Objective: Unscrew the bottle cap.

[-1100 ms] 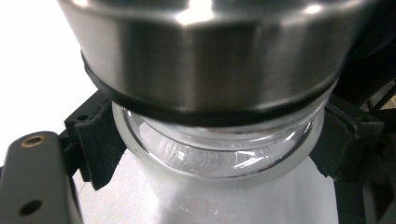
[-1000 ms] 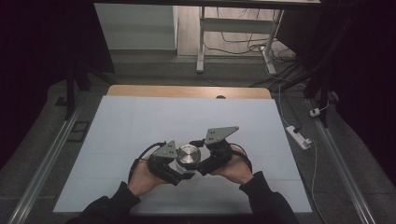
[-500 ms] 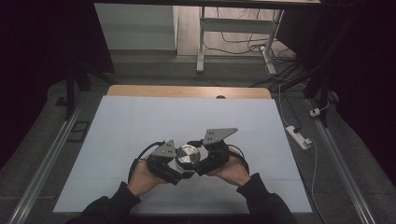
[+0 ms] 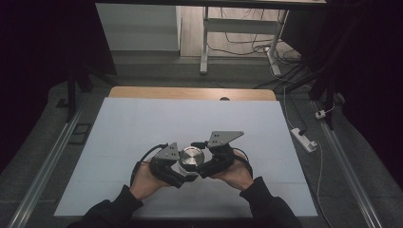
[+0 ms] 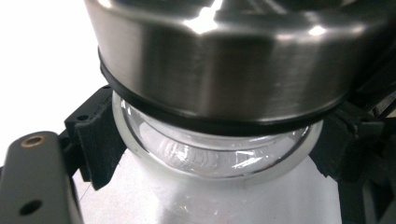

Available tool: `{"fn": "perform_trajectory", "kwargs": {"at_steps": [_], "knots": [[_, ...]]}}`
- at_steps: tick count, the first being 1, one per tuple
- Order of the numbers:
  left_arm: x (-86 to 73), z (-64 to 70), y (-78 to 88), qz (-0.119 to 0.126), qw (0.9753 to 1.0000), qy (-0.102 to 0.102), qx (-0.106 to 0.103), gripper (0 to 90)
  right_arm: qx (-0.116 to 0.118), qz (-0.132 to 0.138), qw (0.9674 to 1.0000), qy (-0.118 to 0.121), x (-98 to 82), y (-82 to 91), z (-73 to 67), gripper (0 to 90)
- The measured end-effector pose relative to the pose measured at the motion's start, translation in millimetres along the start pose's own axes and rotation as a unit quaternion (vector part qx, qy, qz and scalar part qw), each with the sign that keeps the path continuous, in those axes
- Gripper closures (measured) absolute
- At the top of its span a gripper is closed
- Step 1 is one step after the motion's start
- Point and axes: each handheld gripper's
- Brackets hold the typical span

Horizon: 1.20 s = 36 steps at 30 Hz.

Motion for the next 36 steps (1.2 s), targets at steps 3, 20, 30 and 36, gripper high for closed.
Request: {"fn": "perform_trajectory", "kwargs": {"at_steps": [3,20,30,36], "knots": [[0.1,0.2,0.1,-0.001,1.0,-0.002,0.002,15.9,-0.002,0.0,1.0,0.001,0.7,0.1,-0.5,20.1],[-1.7,-3.5,0.2,-0.007,0.9998,0.005,0.016,15.9,-0.023,0.017,0.9996,0.006,9.2,11.2,0.6,20.1],[-1.4,-10.4,4.7,-0.003,0.9993,0.012,0.035,15.9,-0.04,0.018,0.999,0.0,10.3,22.7,2.5,20.1],[-1.8,-17.5,7.3,-0.004,0.9986,0.017,0.05,15.9,-0.05,0.015,0.9986,-0.001,7.9,31.8,1.9,20.1]]}}
Point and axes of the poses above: each handheld gripper's, and its own axes: y roughly backward along the jaws, x roughly out of its top, z roughly to its right, and after that the axes turned 9 degrees about z, right-handed
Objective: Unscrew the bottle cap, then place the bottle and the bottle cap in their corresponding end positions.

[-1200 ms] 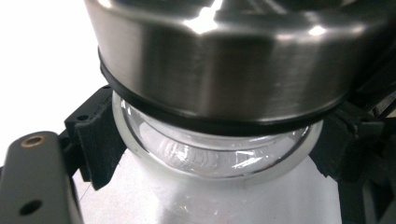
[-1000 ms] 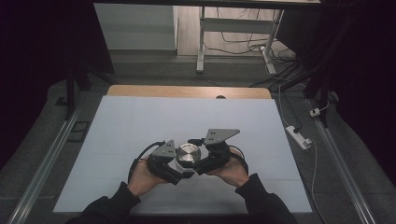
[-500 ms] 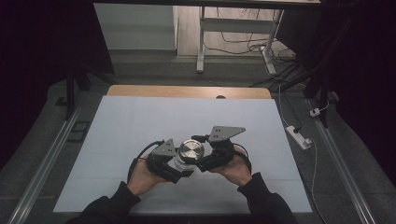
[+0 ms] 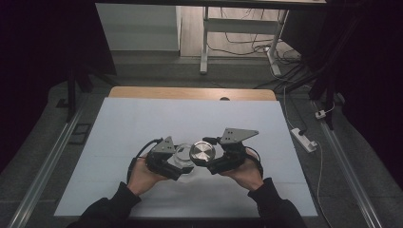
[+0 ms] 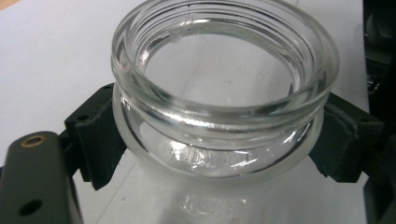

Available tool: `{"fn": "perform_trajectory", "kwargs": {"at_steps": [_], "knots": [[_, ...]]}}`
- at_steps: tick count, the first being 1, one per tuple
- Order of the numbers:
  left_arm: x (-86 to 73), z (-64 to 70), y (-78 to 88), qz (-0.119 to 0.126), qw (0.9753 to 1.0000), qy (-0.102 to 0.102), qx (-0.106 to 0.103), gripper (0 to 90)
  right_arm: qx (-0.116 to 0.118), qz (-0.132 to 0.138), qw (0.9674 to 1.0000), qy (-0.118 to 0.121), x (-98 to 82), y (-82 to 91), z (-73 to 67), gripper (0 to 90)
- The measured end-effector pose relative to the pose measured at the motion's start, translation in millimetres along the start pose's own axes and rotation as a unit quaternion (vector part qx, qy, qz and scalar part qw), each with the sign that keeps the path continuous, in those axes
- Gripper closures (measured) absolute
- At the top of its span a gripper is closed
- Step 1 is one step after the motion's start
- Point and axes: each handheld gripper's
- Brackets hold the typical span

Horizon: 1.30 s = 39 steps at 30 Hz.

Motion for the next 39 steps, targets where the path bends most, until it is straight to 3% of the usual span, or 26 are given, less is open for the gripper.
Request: {"fn": "perform_trajectory", "kwargs": {"at_steps": [17,39], "knots": [[1.1,-15.1,1.1,0.003,0.9997,0.005,0.025,15.9,-0.013,-0.007,0.9999,-0.008,-12.2,13.4,-2.7,20.1],[9.6,-39.7,-9.6,0.01,0.9989,0.008,0.045,15.9,-0.003,-0.029,0.9995,-0.012,-37.3,5.9,-17.7,20.0]]}}
Point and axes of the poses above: each handheld gripper's, and its own axes: y roughly backward along the jaws, x roughly out of its top, z roughly to its right, and after that the axes turned 9 degrees about z, right-handed
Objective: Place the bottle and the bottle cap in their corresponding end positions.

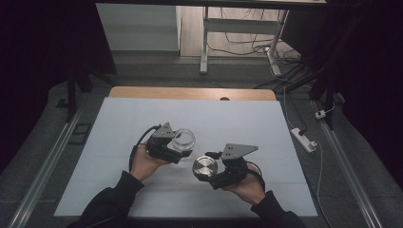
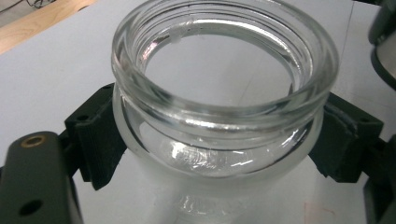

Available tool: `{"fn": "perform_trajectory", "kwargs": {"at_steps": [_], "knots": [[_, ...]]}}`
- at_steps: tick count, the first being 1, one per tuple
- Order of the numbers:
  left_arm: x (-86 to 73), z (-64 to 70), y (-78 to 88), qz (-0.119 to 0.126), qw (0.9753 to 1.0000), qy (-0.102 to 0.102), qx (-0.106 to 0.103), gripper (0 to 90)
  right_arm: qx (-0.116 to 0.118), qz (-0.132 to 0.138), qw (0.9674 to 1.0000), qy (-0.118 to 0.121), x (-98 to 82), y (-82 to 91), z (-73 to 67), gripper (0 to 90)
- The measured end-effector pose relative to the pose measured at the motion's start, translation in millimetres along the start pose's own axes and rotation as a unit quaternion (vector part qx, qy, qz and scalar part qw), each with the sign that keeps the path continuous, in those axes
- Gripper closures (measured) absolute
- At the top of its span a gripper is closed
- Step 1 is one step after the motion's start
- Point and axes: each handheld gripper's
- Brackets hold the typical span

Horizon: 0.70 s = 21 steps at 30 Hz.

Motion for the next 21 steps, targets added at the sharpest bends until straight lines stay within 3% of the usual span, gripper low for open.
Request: {"fn": "perform_trajectory", "kwargs": {"at_steps": [21], "knots": [[10.8,-18.0,-28.6,0.0,1.0,-0.006,0.005,15.9,0.004,-0.025,0.9997,0.003,-27.9,-21.6,-0.9,20.0]]}}
Point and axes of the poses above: each handheld gripper's, and its own axes: y roughly backward along the jaws, x roughly out of its top, z roughly to its right, and after that the axes turned 9 degrees about z, right-handed
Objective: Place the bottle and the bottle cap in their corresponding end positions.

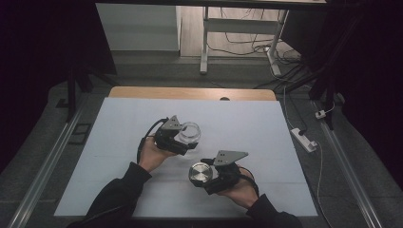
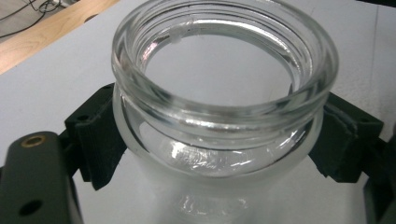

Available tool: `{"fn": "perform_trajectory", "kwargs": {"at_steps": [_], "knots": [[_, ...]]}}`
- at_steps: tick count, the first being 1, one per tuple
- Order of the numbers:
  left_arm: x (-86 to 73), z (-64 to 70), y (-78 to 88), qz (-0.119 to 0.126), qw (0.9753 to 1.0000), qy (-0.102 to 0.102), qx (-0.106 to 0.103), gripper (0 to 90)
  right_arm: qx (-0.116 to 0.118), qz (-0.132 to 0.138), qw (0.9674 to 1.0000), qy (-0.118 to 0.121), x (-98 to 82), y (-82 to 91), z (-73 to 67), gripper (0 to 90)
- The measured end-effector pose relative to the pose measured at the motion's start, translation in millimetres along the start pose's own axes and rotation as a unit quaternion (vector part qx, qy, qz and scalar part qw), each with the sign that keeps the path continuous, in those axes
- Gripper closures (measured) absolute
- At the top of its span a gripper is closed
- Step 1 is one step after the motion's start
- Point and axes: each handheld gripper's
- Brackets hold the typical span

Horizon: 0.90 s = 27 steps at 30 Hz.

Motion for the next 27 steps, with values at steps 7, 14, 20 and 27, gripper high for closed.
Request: {"fn": "perform_trajectory", "kwargs": {"at_steps": [7,14,20,27], "knots": [[1.7,-5.7,-9.7,0.004,1.0,0.002,0.0,15.9,0.004,-0.01,0.9999,0.005,-6.8,-10.5,-1.4,20.0],[1.7,-10.0,-20.6,0.002,1.0,-0.001,0.003,15.9,0.009,-0.022,0.9997,0.008,-12.3,-21.9,-2.9,20.0],[-0.9,-16.6,-26.5,0.002,1.0,0.004,0.009,15.9,0.008,-0.029,0.9994,0.015,-17.5,-28.5,-2.6,20.0],[-5.9,-21.8,-33.1,0.0,0.9999,0.007,0.014,15.9,0.004,-0.04,0.9991,0.012,-24.9,-36.2,0.7,20.0]]}}
Point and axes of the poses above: each handheld gripper's, and its own axes: y roughly backward along the jaws, x roughly out of its top, z roughly to its right, and after that the axes turned 9 degrees about z, right-handed
